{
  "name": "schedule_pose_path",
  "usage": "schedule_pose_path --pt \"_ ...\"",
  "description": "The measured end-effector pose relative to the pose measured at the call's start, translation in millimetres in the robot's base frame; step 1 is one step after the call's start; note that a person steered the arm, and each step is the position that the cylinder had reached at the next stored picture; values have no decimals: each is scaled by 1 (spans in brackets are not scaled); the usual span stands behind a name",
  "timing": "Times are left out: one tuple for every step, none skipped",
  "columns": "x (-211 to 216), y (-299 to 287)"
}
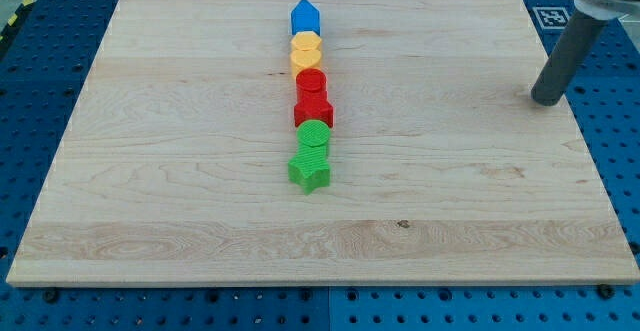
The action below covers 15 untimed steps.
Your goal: Push the green circle to the bottom right
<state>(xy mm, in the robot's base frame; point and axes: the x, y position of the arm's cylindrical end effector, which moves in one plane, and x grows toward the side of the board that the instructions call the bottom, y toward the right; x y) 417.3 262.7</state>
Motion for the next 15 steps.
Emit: schedule_pose_path --pt "27 -14" --pt "55 -27" --pt "83 -30" --pt "110 -31" --pt "132 -31" --pt "153 -32" --pt "173 -39" --pt "180 -68" --pt "180 -119" --pt "180 -167" --pt "180 -216" --pt "180 -234" --pt "180 -234" --pt "180 -249" --pt "172 -290"
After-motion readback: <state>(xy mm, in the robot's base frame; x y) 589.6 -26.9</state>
